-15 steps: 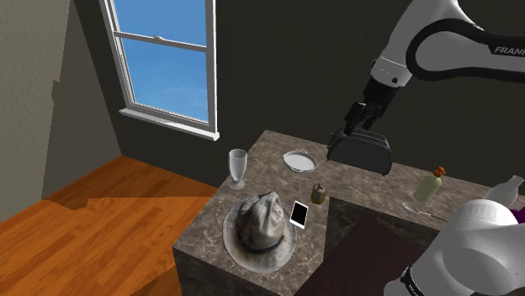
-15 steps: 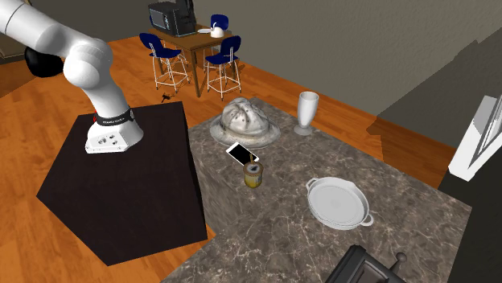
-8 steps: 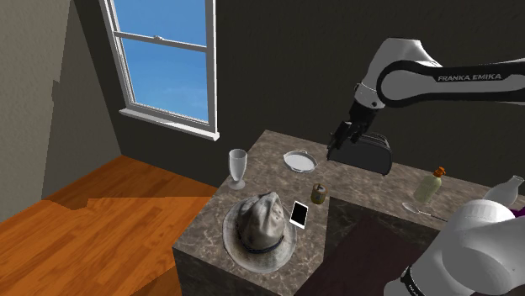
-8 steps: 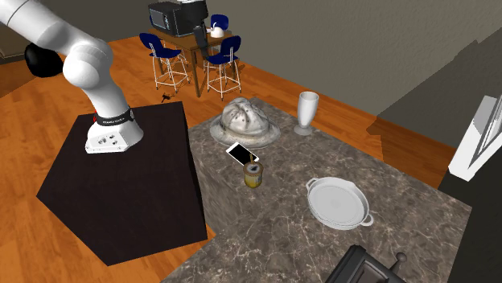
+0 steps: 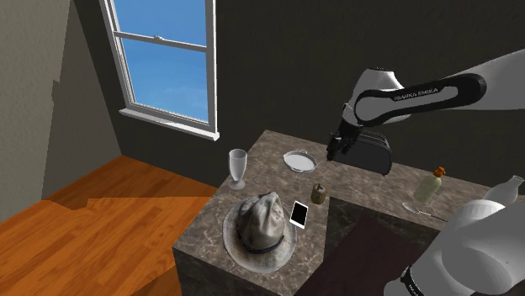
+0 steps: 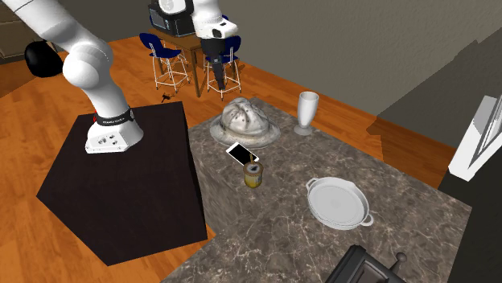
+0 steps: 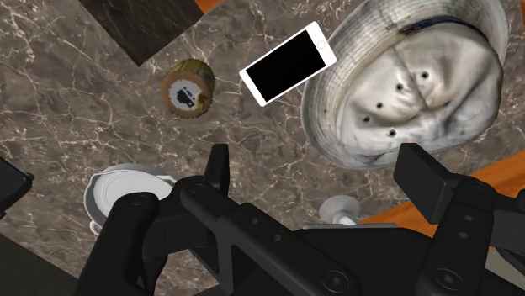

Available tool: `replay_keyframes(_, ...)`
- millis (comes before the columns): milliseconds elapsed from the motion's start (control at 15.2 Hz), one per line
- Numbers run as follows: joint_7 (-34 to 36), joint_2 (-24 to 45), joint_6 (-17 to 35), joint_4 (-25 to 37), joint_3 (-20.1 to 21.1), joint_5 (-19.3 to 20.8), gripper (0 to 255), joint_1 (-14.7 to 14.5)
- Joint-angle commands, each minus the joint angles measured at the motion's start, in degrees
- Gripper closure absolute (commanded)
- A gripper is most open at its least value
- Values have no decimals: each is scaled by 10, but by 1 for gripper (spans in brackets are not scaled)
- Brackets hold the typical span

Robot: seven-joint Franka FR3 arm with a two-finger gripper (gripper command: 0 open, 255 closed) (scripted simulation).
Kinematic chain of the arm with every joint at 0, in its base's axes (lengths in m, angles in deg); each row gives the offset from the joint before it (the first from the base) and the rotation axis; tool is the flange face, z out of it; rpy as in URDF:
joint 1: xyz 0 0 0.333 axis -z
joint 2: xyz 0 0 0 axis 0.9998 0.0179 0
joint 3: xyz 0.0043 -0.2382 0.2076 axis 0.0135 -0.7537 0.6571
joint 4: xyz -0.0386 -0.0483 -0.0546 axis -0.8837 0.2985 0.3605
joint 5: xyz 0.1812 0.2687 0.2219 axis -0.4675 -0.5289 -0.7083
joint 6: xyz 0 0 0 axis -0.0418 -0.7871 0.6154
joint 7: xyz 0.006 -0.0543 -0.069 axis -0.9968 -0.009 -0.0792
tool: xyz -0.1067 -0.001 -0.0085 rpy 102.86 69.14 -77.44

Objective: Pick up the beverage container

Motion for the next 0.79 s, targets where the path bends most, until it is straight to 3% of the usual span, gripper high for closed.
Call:
replay_keyframes(0,-19,39,31,5,-13,-4,0,-2)
replay_keyframes(330,-83,152,108,28,-48,-38,0,-10)
replay_keyframes(726,-184,299,178,83,-63,-124,0,-5)
